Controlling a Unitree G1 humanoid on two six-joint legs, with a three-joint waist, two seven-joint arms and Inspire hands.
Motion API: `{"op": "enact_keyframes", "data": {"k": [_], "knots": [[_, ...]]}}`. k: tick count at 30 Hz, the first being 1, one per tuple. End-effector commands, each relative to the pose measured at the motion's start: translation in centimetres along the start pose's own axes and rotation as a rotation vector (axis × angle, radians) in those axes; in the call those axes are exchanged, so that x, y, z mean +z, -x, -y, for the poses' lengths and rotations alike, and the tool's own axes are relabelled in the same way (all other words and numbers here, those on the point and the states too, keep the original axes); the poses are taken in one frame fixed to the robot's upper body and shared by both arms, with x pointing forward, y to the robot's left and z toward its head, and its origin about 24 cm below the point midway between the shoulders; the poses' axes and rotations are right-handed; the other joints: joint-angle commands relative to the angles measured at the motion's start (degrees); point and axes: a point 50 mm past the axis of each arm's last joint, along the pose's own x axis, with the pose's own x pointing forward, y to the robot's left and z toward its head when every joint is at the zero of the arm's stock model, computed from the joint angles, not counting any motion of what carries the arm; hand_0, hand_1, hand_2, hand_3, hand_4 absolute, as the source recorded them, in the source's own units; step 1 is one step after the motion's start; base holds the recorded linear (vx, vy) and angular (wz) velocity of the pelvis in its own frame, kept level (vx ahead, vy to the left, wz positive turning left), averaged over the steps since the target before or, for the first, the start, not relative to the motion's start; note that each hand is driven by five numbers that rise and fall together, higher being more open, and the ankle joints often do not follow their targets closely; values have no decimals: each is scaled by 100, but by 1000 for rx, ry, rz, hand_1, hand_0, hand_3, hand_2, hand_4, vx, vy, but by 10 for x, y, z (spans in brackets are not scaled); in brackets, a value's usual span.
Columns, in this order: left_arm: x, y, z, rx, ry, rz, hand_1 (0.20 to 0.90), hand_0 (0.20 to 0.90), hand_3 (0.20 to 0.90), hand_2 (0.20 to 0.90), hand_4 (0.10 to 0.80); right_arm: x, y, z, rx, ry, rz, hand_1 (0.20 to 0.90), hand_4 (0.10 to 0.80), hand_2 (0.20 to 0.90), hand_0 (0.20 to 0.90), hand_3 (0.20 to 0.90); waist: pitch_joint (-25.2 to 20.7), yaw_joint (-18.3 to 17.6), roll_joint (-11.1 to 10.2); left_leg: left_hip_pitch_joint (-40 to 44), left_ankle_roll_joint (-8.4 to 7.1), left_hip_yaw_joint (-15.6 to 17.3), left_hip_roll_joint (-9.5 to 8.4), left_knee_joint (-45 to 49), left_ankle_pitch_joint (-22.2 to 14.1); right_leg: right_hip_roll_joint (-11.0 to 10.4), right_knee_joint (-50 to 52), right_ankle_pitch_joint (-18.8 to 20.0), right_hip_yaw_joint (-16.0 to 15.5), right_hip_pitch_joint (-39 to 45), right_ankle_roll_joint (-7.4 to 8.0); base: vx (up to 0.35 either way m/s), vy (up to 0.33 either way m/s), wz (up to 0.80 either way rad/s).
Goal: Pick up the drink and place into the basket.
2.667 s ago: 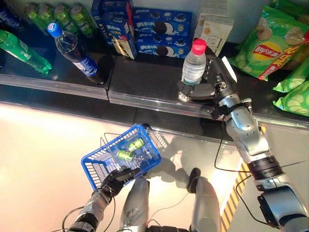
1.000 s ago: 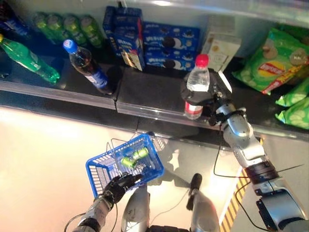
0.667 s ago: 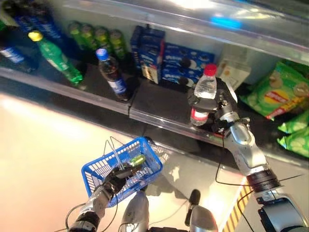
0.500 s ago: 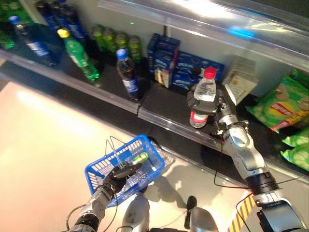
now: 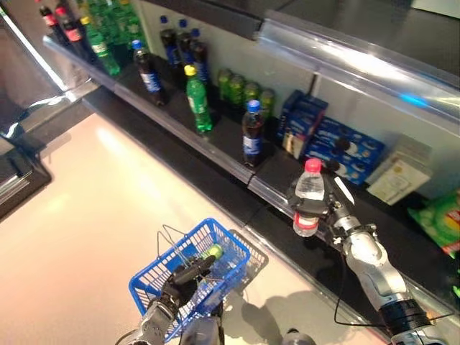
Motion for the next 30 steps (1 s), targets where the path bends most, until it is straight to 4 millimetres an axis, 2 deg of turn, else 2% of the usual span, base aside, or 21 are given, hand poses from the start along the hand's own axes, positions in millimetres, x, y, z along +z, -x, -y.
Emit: {"op": "enact_keyframes", "data": {"k": [1, 5, 10, 13, 19, 25, 27, 28, 30], "knots": [[68, -2, 37, -320, -60, 324, 300, 300, 200, 300, 100, 100, -20, -3, 33, -32, 480, 300, 100, 300, 300, 200, -1048, 167, -75, 407, -609, 235, 690, 44, -386, 513, -544, 803, 62, -480, -431, 57, 110, 19], [81, 2, 45, -366, -77, 379, 300, 300, 200, 300, 100, 101, -18, -13, 70, -57, 492, 300, 100, 300, 300, 200, -1151, 308, -109, 484, -536, 273, 649, -16, -475, 452, -602, 867, -67, -450, -359, 57, 67, 6], [103, 8, 75, -506, -107, 452, 300, 300, 200, 300, 100, 107, -17, -23, 131, -67, 509, 300, 100, 300, 300, 200, -1221, 415, -174, 532, -479, 292, 628, -54, -540, 421, -636, 900, -152, -445, -313, 36, 49, 12], [118, 18, 119, -675, -167, 488, 300, 300, 200, 300, 100, 111, -17, -33, 150, -75, 519, 300, 100, 300, 300, 200, -1191, 564, -210, 536, -440, 194, 599, -54, -567, 373, -626, 930, -263, -424, -283, 16, 16, 8], [126, 37, 175, -873, -283, 520, 300, 300, 200, 300, 100, 112, -20, -48, 174, -90, 512, 300, 100, 300, 300, 200, -1144, 753, -252, 536, -393, 46, 550, -54, -602, 309, -621, 934, -422, -361, -246, 1, 7, 18], [129, 56, 207, -1044, -342, 537, 300, 300, 200, 300, 100, 106, -19, -60, 208, -102, 493, 300, 100, 300, 300, 200, -1161, 927, -296, 494, -351, -110, 485, -54, -631, 281, -625, 924, -535, -327, -206, 0, 2, 16], [130, 58, 210, -1060, -352, 542, 300, 300, 200, 300, 100, 106, -19, -62, 214, -103, 490, 300, 100, 300, 300, 200, -1166, 946, -303, 490, -350, -121, 481, -54, -637, 280, -628, 922, -545, -325, -202, 4, 6, 4], [130, 65, 219, -1108, -363, 553, 300, 300, 200, 300, 100, 104, -19, -67, 233, -108, 481, 300, 100, 300, 300, 200, -1177, 1000, -314, 472, -341, -158, 466, -54, -642, 282, -633, 919, -565, -323, -194, 2, 6, 4], [130, 66, 221, -1119, -366, 554, 300, 300, 200, 300, 100, 104, -19, -67, 237, -108, 481, 300, 100, 300, 300, 200, -1179, 1011, -317, 468, -339, -162, 464, -54, -643, 281, -634, 919, -569, -323, -193, -1, 16, 16]]}}
